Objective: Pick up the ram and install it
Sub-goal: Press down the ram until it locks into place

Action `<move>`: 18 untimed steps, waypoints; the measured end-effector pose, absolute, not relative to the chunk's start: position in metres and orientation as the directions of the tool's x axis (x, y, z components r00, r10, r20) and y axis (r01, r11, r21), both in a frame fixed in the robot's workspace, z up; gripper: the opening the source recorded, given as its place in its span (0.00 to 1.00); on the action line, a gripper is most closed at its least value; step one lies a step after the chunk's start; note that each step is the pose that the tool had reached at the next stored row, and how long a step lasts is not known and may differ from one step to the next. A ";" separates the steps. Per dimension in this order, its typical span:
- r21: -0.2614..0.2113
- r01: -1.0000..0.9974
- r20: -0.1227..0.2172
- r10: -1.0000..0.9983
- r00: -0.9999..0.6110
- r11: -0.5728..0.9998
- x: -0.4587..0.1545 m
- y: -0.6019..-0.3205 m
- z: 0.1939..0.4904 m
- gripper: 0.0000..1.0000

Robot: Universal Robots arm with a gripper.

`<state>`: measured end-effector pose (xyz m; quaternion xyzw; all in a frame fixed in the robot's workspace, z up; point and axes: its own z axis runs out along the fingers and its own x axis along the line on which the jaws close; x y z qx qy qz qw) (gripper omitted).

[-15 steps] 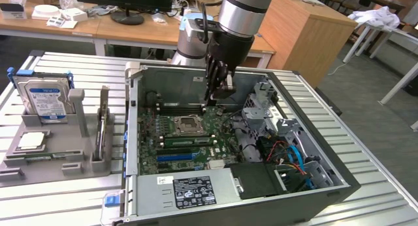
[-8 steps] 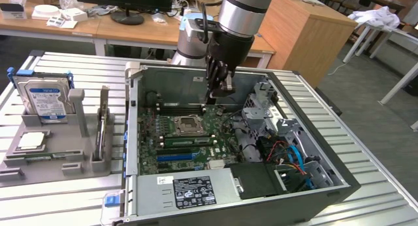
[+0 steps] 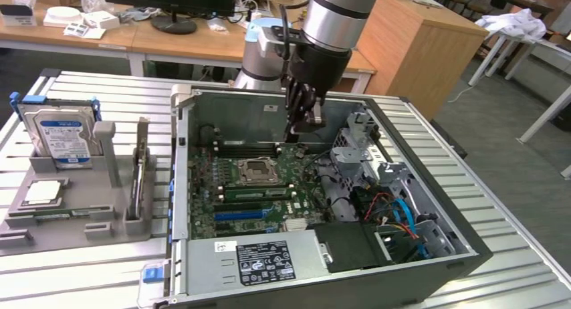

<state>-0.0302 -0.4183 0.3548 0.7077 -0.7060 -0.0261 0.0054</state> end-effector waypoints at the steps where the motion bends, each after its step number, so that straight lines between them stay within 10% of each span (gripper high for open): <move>1: 0.045 -0.999 -0.029 -1.000 0.002 -0.003 -0.028 -0.418 0.355 0.11; 18: 0.045 -0.999 -0.030 -1.000 0.002 -0.003 -0.004 -0.418 0.353 0.11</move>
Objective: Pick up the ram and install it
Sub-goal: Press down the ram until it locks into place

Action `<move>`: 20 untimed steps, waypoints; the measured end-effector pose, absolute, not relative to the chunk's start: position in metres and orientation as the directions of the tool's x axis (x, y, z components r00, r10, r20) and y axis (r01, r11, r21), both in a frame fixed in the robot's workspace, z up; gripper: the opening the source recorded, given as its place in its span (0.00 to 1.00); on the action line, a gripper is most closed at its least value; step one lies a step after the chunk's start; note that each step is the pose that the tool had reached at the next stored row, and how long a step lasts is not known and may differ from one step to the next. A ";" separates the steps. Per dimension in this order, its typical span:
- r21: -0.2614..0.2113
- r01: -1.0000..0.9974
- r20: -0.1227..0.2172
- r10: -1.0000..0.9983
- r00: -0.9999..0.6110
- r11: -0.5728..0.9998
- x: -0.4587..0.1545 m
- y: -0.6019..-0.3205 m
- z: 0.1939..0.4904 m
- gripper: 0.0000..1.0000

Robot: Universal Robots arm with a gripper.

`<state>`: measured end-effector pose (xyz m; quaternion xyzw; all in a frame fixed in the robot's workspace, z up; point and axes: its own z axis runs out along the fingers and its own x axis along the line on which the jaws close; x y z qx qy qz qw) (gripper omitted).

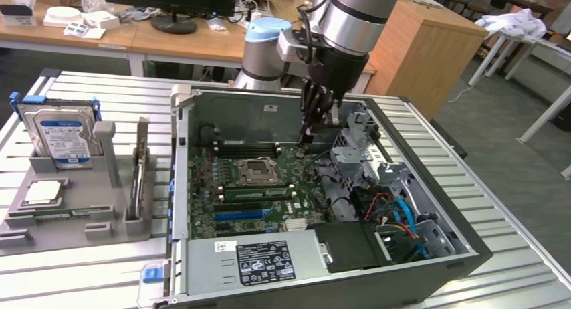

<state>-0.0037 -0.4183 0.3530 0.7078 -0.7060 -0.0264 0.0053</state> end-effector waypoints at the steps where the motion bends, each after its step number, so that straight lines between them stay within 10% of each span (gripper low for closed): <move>1: 0.045 -0.999 -0.030 -1.000 0.002 -0.003 -0.004 -0.418 0.352 0.11; 20: 0.045 -0.999 -0.031 -1.000 0.002 -0.003 -0.004 -0.418 0.317 0.11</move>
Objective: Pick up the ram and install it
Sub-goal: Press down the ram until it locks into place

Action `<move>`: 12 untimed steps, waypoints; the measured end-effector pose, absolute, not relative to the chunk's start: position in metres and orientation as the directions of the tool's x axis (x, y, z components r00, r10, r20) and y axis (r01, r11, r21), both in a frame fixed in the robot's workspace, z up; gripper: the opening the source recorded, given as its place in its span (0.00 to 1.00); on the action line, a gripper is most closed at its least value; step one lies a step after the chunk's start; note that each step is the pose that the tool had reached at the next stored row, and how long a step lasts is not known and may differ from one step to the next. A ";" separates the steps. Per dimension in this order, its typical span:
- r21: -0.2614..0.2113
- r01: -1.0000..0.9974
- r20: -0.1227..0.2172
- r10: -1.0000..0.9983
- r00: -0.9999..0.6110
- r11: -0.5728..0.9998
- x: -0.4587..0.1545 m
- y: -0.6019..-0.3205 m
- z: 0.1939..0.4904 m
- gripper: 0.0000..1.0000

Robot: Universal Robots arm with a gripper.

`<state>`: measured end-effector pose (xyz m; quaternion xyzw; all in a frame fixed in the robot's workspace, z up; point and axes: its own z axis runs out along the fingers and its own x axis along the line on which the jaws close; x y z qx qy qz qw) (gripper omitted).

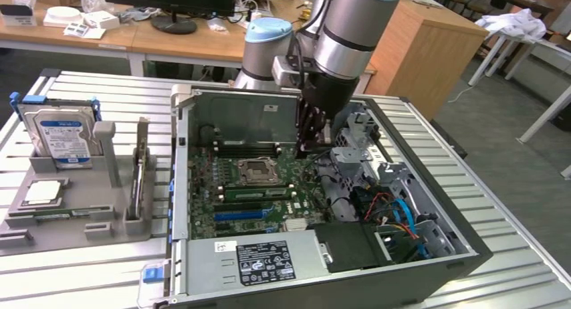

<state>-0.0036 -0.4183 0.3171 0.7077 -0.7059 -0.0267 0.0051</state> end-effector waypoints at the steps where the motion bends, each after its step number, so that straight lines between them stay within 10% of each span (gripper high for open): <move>1: 0.045 -0.999 -0.031 -1.000 0.002 -0.003 -0.004 -0.418 0.316 0.11; 12: 0.045 -0.999 -0.031 -1.000 0.002 -0.003 -0.004 -0.418 0.304 0.11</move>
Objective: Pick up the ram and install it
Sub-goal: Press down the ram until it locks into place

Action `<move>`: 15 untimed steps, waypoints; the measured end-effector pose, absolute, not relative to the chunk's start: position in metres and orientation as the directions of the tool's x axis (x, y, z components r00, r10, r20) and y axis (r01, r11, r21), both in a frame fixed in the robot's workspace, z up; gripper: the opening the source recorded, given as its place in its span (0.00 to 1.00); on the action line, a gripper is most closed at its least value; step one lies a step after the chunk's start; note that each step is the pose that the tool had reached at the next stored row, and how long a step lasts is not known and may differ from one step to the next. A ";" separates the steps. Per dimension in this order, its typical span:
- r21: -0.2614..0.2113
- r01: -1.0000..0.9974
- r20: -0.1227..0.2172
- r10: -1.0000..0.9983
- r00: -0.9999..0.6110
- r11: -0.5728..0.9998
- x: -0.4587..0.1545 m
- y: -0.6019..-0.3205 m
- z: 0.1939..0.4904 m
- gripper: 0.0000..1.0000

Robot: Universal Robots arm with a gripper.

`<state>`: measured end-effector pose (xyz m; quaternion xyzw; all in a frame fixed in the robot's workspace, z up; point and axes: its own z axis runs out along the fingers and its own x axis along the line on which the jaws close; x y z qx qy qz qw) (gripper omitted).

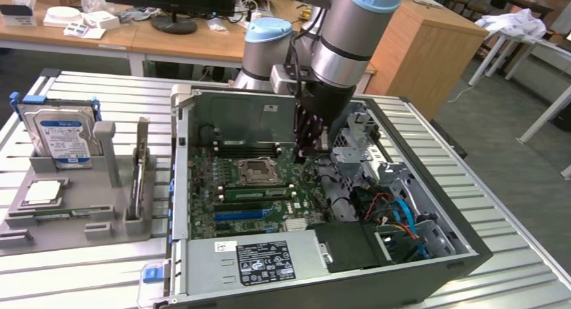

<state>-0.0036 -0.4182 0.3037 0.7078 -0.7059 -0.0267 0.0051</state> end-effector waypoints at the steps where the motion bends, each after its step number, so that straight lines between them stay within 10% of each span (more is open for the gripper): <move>1: 0.045 -0.999 -0.031 -1.000 0.002 -0.003 -0.004 -0.418 0.303 0.11; 15: 0.045 -0.999 -0.031 -1.000 0.002 -0.003 -0.004 -0.418 0.298 0.11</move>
